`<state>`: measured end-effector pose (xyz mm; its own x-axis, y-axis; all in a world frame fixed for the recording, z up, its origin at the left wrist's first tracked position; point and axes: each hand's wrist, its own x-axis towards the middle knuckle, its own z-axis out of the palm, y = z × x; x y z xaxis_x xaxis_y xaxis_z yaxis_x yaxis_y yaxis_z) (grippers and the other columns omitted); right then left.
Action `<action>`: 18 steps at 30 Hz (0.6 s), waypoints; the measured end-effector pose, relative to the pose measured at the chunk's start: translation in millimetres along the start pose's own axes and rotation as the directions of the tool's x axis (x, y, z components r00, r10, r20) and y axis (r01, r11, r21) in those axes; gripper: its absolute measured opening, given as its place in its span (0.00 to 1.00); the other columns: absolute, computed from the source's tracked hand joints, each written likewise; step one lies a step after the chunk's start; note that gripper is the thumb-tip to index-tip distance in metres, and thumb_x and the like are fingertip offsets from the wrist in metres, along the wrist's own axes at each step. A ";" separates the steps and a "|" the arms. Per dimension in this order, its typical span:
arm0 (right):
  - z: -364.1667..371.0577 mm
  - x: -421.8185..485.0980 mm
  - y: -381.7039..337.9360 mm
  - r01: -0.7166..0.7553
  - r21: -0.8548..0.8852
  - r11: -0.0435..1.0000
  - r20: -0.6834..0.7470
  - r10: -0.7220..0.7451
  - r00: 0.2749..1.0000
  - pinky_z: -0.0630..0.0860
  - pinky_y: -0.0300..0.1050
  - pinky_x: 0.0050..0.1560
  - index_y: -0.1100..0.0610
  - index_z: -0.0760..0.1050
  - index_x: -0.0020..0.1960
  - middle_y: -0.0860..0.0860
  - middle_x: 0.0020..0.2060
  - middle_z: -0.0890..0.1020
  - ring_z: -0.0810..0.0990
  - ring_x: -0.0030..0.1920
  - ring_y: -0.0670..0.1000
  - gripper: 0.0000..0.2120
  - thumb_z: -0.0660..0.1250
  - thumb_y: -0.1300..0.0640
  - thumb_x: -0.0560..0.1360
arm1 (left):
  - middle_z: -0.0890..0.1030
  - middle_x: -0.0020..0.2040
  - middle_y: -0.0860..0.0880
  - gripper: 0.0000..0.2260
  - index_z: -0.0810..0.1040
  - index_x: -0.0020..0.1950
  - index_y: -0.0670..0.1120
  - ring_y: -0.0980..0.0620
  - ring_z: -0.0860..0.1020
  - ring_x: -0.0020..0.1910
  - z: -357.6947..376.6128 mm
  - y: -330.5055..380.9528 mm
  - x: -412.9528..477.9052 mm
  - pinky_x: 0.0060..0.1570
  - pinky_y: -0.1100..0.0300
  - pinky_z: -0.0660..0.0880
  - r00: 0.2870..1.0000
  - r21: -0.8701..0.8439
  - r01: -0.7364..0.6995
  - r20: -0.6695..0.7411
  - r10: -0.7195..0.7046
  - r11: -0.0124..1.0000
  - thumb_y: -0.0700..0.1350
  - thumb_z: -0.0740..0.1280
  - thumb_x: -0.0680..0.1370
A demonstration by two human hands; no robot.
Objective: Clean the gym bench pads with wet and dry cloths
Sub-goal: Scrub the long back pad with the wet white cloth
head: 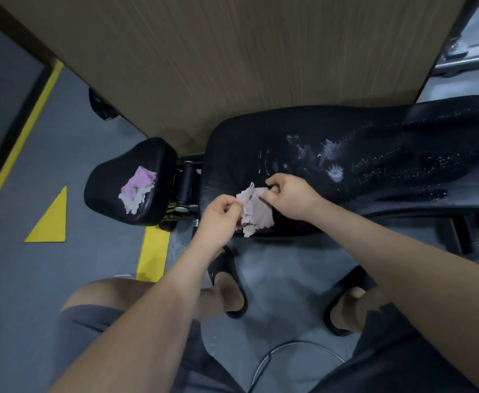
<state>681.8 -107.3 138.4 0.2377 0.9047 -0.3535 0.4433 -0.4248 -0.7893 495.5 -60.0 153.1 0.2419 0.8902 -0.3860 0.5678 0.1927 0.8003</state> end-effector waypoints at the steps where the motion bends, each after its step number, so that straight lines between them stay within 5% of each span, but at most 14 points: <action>1: 1.1 -0.3 -2.7 -0.018 0.018 1.000 0.016 0.017 1.000 0.70 0.39 0.54 0.56 0.73 0.71 0.46 0.47 0.79 0.77 0.53 0.47 0.24 0.67 0.46 0.80 | 0.79 0.36 0.50 0.06 0.76 0.41 0.48 0.50 0.77 0.39 -0.1 4.1 -5.3 0.49 0.48 0.80 0.999 -0.109 0.038 0.008 -0.037 0.993 0.45 0.62 0.77; 5: 8.5 -1.1 -4.8 -0.047 0.024 0.999 0.070 0.045 0.997 0.68 0.39 0.63 0.53 0.66 0.77 0.51 0.62 0.77 0.75 0.66 0.51 0.29 0.68 0.46 0.80 | 0.84 0.43 0.44 0.10 0.74 0.43 0.43 0.48 0.82 0.45 -4.3 22.5 -18.2 0.53 0.48 0.79 0.985 -0.528 0.145 -0.007 -0.175 0.837 0.39 0.55 0.80; 8: 9.9 -5.4 -11.6 -0.097 0.282 0.954 0.161 0.052 0.986 0.66 0.38 0.66 0.49 0.69 0.77 0.48 0.68 0.75 0.73 0.70 0.49 0.28 0.69 0.53 0.78 | 0.83 0.46 0.40 0.09 0.75 0.48 0.40 0.43 0.83 0.50 -14.5 28.6 -22.8 0.56 0.41 0.80 0.986 -0.645 0.139 0.021 -0.164 0.751 0.40 0.55 0.80; 13: 1.2 -17.3 -21.3 -0.094 0.537 0.839 0.250 -0.052 0.967 0.71 0.48 0.53 0.62 0.80 0.51 0.51 0.45 0.81 0.78 0.48 0.50 0.24 0.69 0.48 0.61 | 0.81 0.49 0.39 0.11 0.76 0.56 0.41 0.44 0.82 0.49 -29.0 34.3 -25.8 0.48 0.46 0.82 0.986 -0.648 0.160 0.074 -0.147 0.744 0.43 0.58 0.79; 18: -12.8 -27.5 -23.6 0.048 0.507 0.861 0.163 -0.150 0.975 0.68 0.44 0.42 0.54 0.78 0.39 0.49 0.33 0.76 0.73 0.37 0.47 0.05 0.68 0.57 0.74 | 0.82 0.46 0.42 0.11 0.76 0.53 0.39 0.47 0.83 0.38 -40.1 36.6 -26.0 0.40 0.51 0.83 0.959 -0.575 0.284 0.169 -0.228 0.767 0.33 0.58 0.74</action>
<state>675.9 -122.5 173.1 0.0238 0.9511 -0.3079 -0.0455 -0.3066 -0.9507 478.5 -59.5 210.9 0.2354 0.7401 -0.6300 0.0514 0.6378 0.7685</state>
